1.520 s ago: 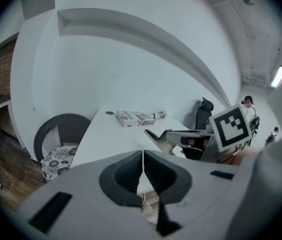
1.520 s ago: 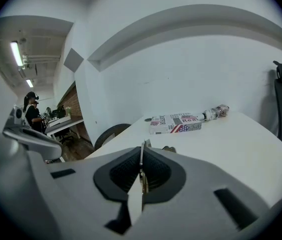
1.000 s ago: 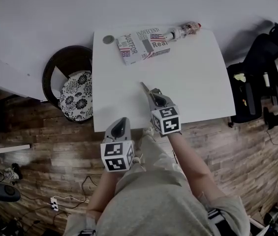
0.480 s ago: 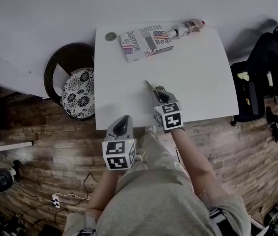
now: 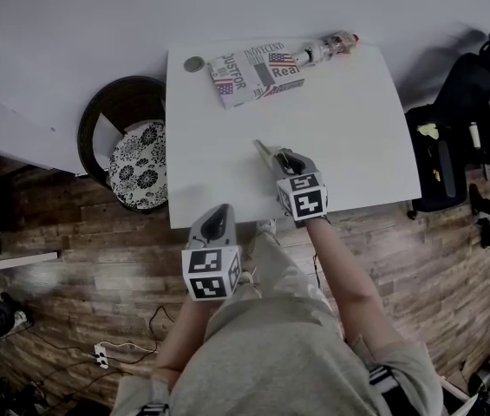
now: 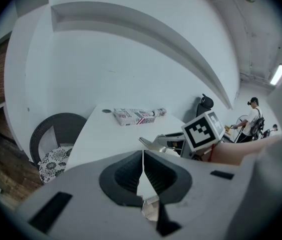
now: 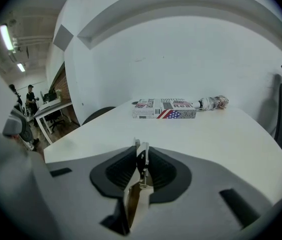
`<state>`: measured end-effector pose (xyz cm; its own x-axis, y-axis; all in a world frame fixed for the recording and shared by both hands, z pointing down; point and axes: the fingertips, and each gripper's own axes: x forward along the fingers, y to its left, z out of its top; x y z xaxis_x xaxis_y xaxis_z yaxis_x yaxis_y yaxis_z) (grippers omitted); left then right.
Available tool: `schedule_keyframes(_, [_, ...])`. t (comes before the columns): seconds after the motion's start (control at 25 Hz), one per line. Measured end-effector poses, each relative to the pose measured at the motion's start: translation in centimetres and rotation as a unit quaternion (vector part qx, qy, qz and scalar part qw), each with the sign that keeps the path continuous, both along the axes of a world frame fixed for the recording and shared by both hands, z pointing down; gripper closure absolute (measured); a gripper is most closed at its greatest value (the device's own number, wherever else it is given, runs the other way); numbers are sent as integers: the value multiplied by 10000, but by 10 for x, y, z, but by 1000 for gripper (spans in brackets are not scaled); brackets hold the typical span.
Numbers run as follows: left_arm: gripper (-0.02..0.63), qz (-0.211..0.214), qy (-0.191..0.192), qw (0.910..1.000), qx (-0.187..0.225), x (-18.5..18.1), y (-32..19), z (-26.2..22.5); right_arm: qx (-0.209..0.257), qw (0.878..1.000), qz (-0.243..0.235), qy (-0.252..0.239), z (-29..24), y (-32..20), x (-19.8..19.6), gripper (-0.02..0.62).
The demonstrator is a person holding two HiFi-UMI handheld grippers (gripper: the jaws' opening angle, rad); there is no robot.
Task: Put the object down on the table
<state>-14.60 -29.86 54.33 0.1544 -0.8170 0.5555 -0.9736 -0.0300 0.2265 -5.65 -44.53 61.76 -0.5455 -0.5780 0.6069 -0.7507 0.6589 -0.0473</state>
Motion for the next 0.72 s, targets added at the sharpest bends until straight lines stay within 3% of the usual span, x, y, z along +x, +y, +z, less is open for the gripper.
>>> schedule_keyframes(0.72, [595,27,-22,10000,5,0,8,-2,-60,9995,172,246,13,-17,17,471])
